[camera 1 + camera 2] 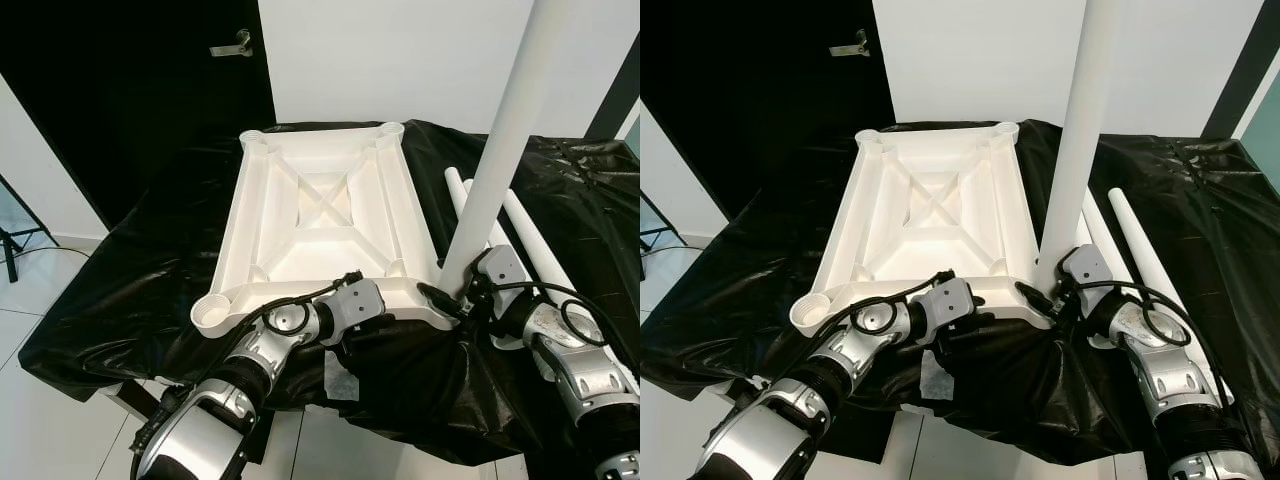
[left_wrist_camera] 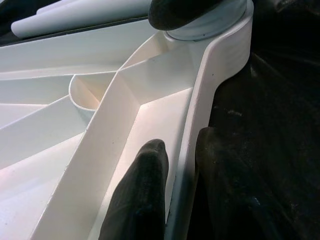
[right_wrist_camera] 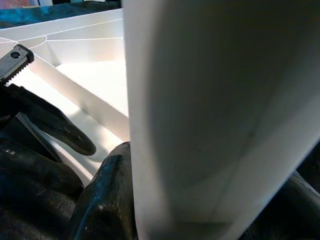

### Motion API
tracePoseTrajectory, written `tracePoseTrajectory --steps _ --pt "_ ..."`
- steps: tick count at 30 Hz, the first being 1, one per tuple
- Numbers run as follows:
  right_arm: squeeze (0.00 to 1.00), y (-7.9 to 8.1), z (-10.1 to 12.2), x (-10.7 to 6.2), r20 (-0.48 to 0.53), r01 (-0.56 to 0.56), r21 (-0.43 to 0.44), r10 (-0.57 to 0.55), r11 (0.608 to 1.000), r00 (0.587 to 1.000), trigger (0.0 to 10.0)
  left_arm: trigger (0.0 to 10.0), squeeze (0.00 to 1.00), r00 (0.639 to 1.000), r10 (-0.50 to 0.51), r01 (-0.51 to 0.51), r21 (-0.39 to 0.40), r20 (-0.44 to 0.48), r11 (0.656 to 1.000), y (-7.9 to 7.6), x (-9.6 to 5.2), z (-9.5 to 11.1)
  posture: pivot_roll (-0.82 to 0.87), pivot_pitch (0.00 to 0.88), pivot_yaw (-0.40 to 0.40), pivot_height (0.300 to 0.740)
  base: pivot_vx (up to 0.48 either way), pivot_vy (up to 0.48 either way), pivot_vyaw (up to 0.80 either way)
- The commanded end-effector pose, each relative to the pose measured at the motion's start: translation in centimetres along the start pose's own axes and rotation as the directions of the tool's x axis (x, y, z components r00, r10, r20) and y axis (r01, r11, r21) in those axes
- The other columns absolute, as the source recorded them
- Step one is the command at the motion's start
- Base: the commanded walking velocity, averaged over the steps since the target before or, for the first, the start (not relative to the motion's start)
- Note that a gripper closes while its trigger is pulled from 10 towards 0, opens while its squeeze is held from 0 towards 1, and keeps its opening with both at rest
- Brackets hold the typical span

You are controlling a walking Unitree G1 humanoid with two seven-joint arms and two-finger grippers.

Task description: Building children table

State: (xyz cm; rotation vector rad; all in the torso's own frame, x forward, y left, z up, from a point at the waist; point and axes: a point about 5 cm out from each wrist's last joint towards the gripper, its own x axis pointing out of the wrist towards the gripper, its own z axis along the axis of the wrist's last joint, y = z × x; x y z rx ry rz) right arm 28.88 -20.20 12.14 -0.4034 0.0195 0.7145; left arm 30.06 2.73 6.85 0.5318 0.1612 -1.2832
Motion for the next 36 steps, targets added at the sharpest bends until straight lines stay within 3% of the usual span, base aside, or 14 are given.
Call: tracePoseTrajectory --steps 1,8,12,13,14,15,16,17,20,22,33,34,35,36 --pt "0.00 0.9 -1.7 -0.6 -0.091 -0.053 -0.004 0.052 0.999 0.994 0.0 10.0 0.00 0.942 -0.297 0.254 -0.247 -0.158 0.935 -5.3 -0.9 -5.5 -0.03 0.000 0.016 0.740 0.000 0.000 0.00" --pt "0.00 1.6 -1.9 -0.4 -0.089 -0.081 0.024 0.083 0.996 0.993 0.0 10.0 0.00 0.942 -0.308 0.268 -0.259 -0.131 0.928 -5.3 -0.8 -5.2 -0.04 0.000 0.021 0.740 0.000 0.000 0.00" --pt "0.00 2.8 -2.2 -0.1 -0.077 -0.119 0.074 0.125 0.990 0.989 0.0 10.0 0.00 0.949 -0.304 0.270 -0.278 -0.087 0.922 -4.9 -0.8 -4.7 -0.04 0.000 0.024 0.740 0.000 0.000 0.00" --pt "0.00 4.2 -2.2 0.4 -0.041 -0.117 0.159 0.125 0.980 0.991 0.0 10.0 0.00 0.951 -0.301 0.270 -0.279 -0.076 0.922 -4.6 -0.8 -4.4 -0.05 0.000 0.023 0.740 0.000 0.000 0.00" --pt "0.00 4.2 -2.2 0.4 -0.041 -0.117 0.159 0.125 0.980 0.991 0.0 10.0 0.00 0.951 -0.301 0.270 -0.279 -0.076 0.922 -4.6 -0.8 -4.4 -0.05 0.000 0.023 0.740 0.000 0.000 0.00" --pt "0.00 5.3 -1.8 1.0 0.015 -0.071 0.255 0.070 0.964 0.997 0.0 10.0 0.00 0.951 -0.299 0.269 -0.278 -0.073 0.922 -4.5 -0.7 -4.3 -0.05 0.000 0.024 0.740 0.000 0.000 0.00" --pt "0.00 6.2 -1.5 1.3 0.048 -0.037 0.287 0.025 0.957 0.999 0.0 10.0 0.00 0.952 -0.299 0.270 -0.281 -0.063 0.921 -4.4 -0.7 -4.2 -0.05 0.000 0.024 0.740 0.000 0.000 0.00" --pt "0.00 6.2 -1.5 1.3 0.048 -0.037 0.287 0.025 0.957 0.999 0.0 10.0 0.00 0.952 -0.299 0.270 -0.281 -0.063 0.921 -4.4 -0.7 -4.2 -0.05 0.000 0.024 0.740 0.000 0.000 0.00" --pt "0.00 9.9 -1.4 1.7 0.082 0.002 0.324 -0.031 0.946 0.996 0.0 10.0 0.00 0.955 -0.297 0.279 -0.311 -0.010 0.909 -4.3 -0.5 -3.6 -0.05 0.000 0.026 0.740 0.000 0.000 0.00" --pt "0.00 10.9 -1.5 1.8 0.075 0.025 0.375 -0.057 0.927 0.996 0.0 10.0 0.00 0.954 -0.300 0.291 -0.331 0.023 0.898 -4.1 -0.5 -3.3 -0.05 0.000 0.030 0.740 0.000 0.000 0.00" --pt "0.00 9.3 -0.8 3.1 0.081 0.015 0.485 -0.062 0.875 0.995 0.0 10.0 0.00 0.936 -0.352 0.339 -0.312 0.017 0.887 -4.0 -0.5 -3.0 -0.07 0.000 0.051 0.740 0.000 0.000 0.00" --pt "0.00 9.3 -0.7 3.2 0.079 0.019 0.481 -0.065 0.877 0.995 2.6 10.0 0.00 0.935 -0.353 0.342 -0.310 0.020 0.887 -3.9 -0.4 -2.9 -0.07 0.000 0.051 0.740 0.000 0.000 0.00" --pt "0.00 9.3 -0.7 3.2 0.079 0.019 0.481 -0.065 0.877 0.995 2.6 10.0 0.00 0.935 -0.353 0.342 -0.310 0.020 0.887 -3.9 -0.4 -2.9 -0.07 0.000 0.051 0.740 0.000 0.000 0.00" --pt "0.00 9.3 -0.6 3.3 0.075 0.026 0.477 -0.071 0.879 0.995 10.0 10.0 0.00 0.935 -0.355 0.344 -0.307 0.022 0.887 -3.9 -0.3 -2.8 -0.07 0.000 0.049 0.740 0.000 0.000 0.00"
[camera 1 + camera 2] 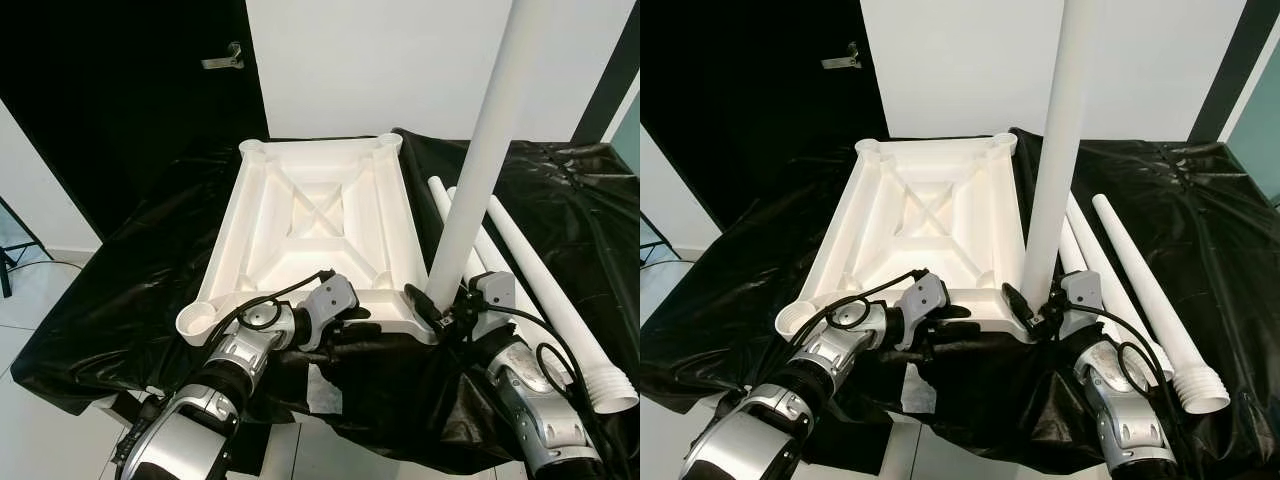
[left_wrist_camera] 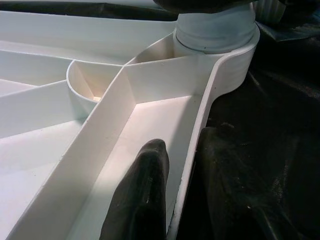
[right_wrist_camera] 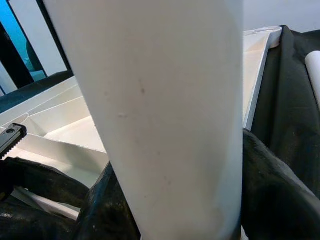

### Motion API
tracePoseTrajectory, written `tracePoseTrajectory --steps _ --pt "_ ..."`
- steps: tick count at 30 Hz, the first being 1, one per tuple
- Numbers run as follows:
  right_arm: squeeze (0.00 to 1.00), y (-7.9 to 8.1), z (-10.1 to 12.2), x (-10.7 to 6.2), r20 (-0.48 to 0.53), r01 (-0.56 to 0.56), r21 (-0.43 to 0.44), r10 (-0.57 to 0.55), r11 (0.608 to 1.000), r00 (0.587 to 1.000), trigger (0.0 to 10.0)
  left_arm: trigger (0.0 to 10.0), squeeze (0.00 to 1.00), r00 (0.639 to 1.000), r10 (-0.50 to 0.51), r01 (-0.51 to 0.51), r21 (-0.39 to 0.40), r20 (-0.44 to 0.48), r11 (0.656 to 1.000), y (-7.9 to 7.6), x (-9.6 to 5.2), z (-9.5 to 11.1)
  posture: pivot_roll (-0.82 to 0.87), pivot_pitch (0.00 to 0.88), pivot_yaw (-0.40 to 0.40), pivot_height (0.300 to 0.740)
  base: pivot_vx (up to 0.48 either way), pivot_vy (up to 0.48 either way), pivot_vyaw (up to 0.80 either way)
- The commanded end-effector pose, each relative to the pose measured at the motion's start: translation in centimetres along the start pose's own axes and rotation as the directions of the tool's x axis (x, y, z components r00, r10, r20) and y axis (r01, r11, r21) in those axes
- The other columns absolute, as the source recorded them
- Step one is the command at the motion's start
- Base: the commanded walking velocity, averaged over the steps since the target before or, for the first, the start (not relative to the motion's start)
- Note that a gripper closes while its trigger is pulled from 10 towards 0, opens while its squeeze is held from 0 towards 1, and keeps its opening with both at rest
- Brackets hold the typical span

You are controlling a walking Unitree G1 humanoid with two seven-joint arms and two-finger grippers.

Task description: Building children table

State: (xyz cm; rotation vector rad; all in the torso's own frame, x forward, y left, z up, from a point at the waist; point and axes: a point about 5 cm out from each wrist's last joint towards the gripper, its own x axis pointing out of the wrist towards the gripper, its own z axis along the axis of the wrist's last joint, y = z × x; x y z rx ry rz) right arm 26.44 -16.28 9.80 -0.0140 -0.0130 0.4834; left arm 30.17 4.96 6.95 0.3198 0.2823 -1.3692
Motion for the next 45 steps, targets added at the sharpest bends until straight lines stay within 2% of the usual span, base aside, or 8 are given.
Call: tracePoseTrajectory --steps 1,8,9,15,16,38,40,45 --pt "0.00 4.3 -2.0 1.3 -0.067 -0.155 0.141 0.165 0.978 0.984 10.0 10.0 0.00 0.968 -0.236 0.226 -0.111 -0.086 0.968 -3.7 2.0 -2.6 -0.07 0.000 0.048 0.740 0.000 0.000 0.00" --pt "0.00 4.5 -2.2 1.4 -0.085 -0.136 0.140 0.149 0.981 0.985 10.0 10.0 0.00 0.965 -0.247 0.240 -0.090 -0.082 0.967 -3.9 2.1 -2.4 -0.07 0.000 0.045 0.740 0.000 0.000 0.00" --pt "1.00 4.5 -2.2 1.4 -0.088 -0.134 0.144 0.148 0.980 0.985 10.0 10.0 0.59 0.964 -0.254 0.245 -0.108 -0.079 0.963 -4.0 2.1 -2.5 -0.07 0.000 0.046 0.740 0.000 0.000 0.00" --pt "0.58 4.4 -2.1 1.5 -0.098 -0.133 0.145 0.148 0.980 0.984 10.0 10.0 1.00 0.960 -0.271 0.260 -0.132 -0.068 0.956 -4.2 2.1 -2.6 -0.07 0.000 0.044 0.740 0.000 0.000 0.00" --pt "0.00 4.3 -2.0 1.4 -0.101 -0.133 0.143 0.148 0.981 0.984 10.0 10.0 1.00 0.962 -0.267 0.257 -0.128 -0.066 0.958 -4.2 2.1 -2.6 -0.07 0.000 0.043 0.740 0.000 0.000 0.00" --pt "0.00 2.3 -0.4 1.1 -0.086 -0.112 0.054 0.116 0.992 0.989 10.0 9.4 0.00 0.983 -0.168 0.156 -0.155 -0.068 0.976 -3.0 2.8 -1.6 -0.10 0.000 0.052 0.740 0.000 0.000 0.00" --pt "0.00 2.0 0.1 1.1 -0.073 -0.099 0.044 0.102 0.994 0.992 10.0 0.0 0.00 0.985 -0.155 0.142 -0.158 -0.074 0.977 -3.0 2.9 -1.7 -0.10 0.000 0.053 0.740 0.000 0.000 0.00" --pt "0.00 1.9 0.7 1.1 -0.057 -0.097 0.034 0.098 0.995 0.994 10.0 0.0 0.00 0.985 -0.161 0.148 -0.175 -0.063 0.973 -3.1 2.9 -1.7 -0.10 0.000 0.052 0.740 0.000 0.000 0.00"
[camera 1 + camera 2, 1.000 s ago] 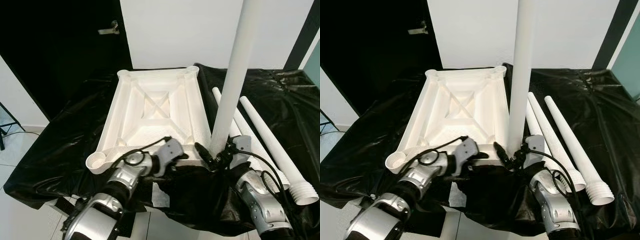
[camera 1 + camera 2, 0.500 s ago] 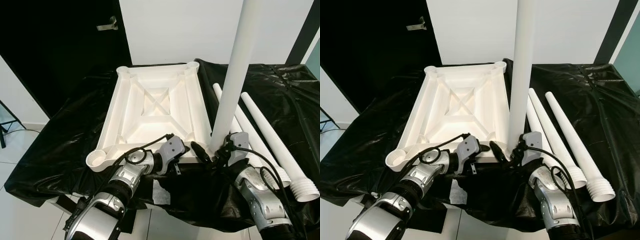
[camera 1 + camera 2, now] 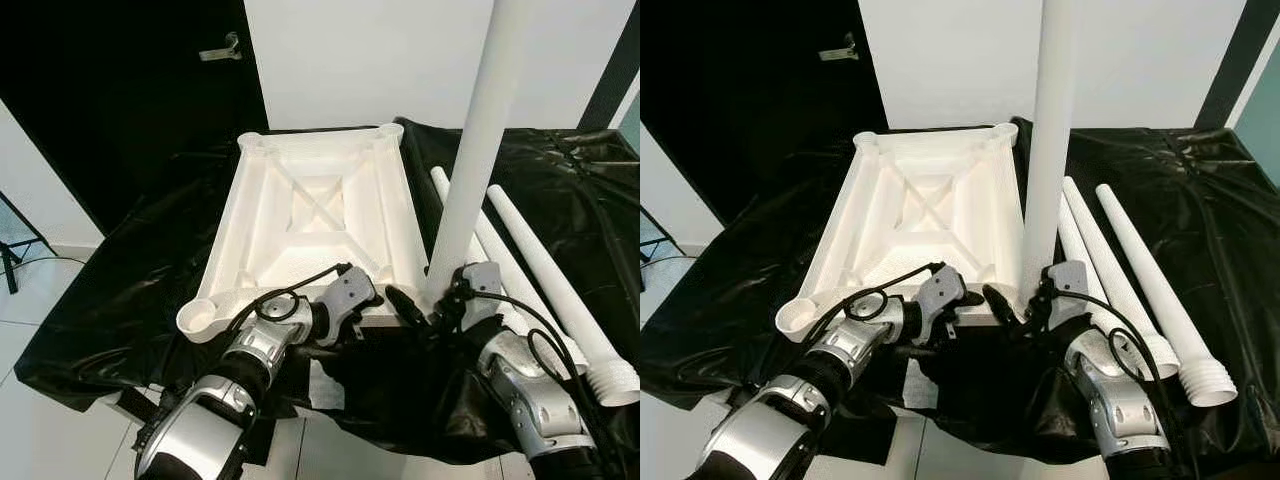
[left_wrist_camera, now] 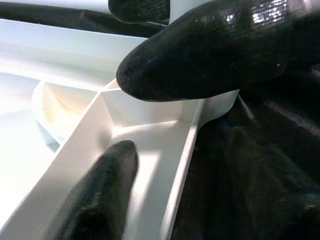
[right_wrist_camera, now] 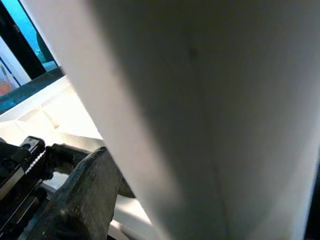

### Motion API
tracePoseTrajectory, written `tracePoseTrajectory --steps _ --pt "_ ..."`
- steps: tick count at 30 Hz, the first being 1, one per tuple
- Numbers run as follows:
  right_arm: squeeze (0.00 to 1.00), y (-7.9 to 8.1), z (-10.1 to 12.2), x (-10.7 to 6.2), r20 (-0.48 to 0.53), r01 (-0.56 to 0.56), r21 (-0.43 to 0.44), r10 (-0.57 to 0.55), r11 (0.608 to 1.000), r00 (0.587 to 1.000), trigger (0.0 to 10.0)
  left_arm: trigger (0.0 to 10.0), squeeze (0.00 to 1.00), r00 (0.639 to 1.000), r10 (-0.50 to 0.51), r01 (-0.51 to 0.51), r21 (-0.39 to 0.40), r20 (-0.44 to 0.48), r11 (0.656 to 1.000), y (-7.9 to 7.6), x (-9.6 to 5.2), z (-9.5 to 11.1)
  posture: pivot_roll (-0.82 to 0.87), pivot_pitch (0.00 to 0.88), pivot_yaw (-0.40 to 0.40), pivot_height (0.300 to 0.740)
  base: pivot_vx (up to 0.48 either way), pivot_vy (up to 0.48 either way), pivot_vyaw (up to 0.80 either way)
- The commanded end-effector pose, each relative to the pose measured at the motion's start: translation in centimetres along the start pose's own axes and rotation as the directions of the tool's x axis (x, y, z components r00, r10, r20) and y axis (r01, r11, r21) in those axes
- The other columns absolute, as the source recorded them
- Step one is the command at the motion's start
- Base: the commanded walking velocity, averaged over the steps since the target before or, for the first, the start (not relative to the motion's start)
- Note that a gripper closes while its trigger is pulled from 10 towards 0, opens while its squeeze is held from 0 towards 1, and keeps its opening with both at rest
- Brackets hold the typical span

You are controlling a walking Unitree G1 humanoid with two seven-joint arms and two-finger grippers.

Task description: Building children table

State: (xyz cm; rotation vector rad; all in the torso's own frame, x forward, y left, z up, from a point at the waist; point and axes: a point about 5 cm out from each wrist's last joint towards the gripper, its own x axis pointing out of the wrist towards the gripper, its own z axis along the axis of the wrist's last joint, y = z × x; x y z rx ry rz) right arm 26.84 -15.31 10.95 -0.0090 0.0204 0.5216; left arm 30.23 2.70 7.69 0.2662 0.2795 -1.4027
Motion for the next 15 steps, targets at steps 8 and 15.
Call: tracePoseTrajectory --steps 8,15 --pt "0.00 0.3 0.8 -0.3 -0.077 -0.167 -0.142 0.158 0.976 0.984 10.0 10.0 0.00 0.984 -0.105 0.091 -0.104 -0.141 0.990 -2.8 1.2 -3.9 -0.10 0.000 0.049 0.740 0.000 0.000 0.00" --pt "0.00 -2.3 2.1 -1.5 -0.151 -0.222 -0.250 0.189 0.942 0.970 10.0 10.0 0.00 0.984 -0.095 0.081 -0.098 -0.148 0.992 -2.8 1.0 -4.1 -0.10 0.000 0.044 0.740 0.000 0.000 0.00"
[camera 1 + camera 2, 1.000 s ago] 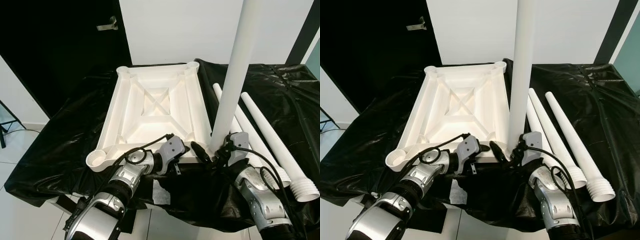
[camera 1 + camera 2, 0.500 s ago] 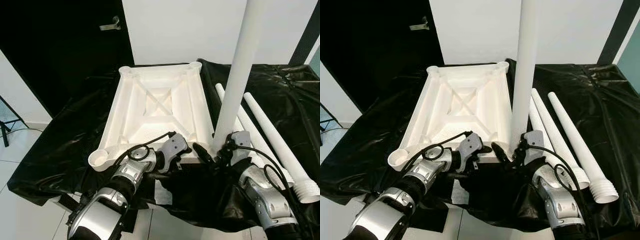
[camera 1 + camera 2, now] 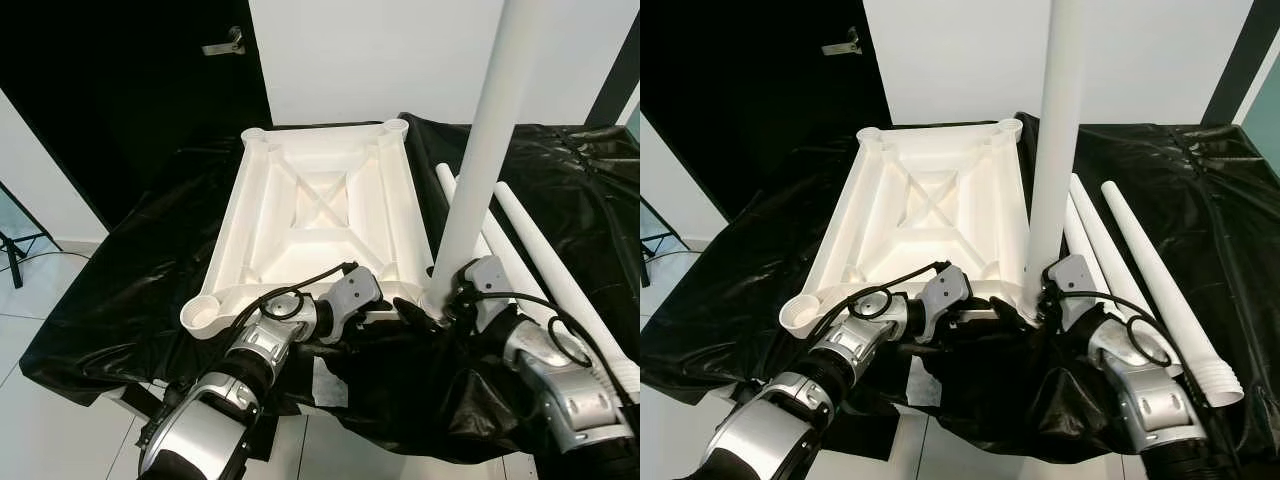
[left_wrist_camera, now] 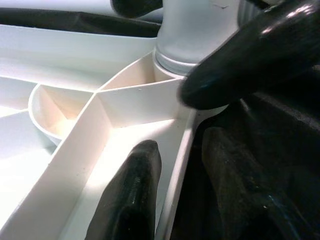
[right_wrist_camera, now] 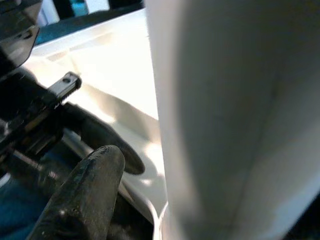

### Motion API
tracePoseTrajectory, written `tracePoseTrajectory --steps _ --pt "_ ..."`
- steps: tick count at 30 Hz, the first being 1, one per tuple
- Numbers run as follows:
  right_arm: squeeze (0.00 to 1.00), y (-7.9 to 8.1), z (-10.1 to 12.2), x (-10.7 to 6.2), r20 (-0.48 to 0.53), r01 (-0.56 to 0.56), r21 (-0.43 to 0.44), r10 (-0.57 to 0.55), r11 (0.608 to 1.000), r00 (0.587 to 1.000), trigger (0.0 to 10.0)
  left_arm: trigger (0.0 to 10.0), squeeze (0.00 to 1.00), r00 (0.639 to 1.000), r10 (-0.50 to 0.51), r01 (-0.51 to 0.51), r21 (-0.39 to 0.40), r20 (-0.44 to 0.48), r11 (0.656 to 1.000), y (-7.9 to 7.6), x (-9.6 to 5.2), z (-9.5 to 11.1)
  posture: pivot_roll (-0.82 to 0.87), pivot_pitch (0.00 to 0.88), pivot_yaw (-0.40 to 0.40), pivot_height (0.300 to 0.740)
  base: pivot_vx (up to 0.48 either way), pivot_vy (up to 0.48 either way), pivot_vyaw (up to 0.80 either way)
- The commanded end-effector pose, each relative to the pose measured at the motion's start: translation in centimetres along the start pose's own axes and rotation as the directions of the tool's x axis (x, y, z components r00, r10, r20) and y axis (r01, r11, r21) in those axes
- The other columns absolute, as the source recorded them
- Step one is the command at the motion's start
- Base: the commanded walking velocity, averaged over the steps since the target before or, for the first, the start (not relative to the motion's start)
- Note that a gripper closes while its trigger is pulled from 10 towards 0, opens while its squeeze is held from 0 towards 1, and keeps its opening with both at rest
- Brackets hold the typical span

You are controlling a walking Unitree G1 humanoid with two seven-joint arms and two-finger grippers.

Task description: Building children table

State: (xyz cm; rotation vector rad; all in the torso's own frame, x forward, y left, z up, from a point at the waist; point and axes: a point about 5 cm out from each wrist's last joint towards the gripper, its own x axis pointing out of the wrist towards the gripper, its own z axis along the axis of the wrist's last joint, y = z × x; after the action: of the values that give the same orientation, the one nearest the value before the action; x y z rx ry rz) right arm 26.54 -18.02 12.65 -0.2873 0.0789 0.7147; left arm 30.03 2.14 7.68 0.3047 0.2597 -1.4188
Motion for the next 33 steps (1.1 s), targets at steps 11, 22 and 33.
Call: tracePoseTrajectory --steps 11,22,33 --pt "0.00 -0.7 -0.2 -1.7 -0.111 -0.126 -0.062 0.119 0.990 0.987 0.0 10.0 0.00 0.987 -0.101 0.082 -0.146 -0.128 0.986 -2.8 0.5 -4.3 -0.10 0.000 0.046 0.740 0.000 0.000 0.00" --pt "0.00 0.9 -1.9 -0.5 -0.098 -0.026 0.011 0.027 1.000 0.995 0.0 10.0 0.00 0.986 -0.094 0.075 -0.134 -0.141 0.988 -2.7 0.4 -4.3 -0.10 0.000 0.053 0.740 0.000 0.000 0.00" --pt "0.00 4.1 -2.7 0.9 -0.004 0.595 0.209 -0.608 0.776 0.794 0.0 10.0 0.00 0.986 -0.088 0.069 -0.134 -0.141 0.988 -2.7 0.4 -4.3 -0.08 0.000 0.042 0.740 0.000 0.000 0.00"
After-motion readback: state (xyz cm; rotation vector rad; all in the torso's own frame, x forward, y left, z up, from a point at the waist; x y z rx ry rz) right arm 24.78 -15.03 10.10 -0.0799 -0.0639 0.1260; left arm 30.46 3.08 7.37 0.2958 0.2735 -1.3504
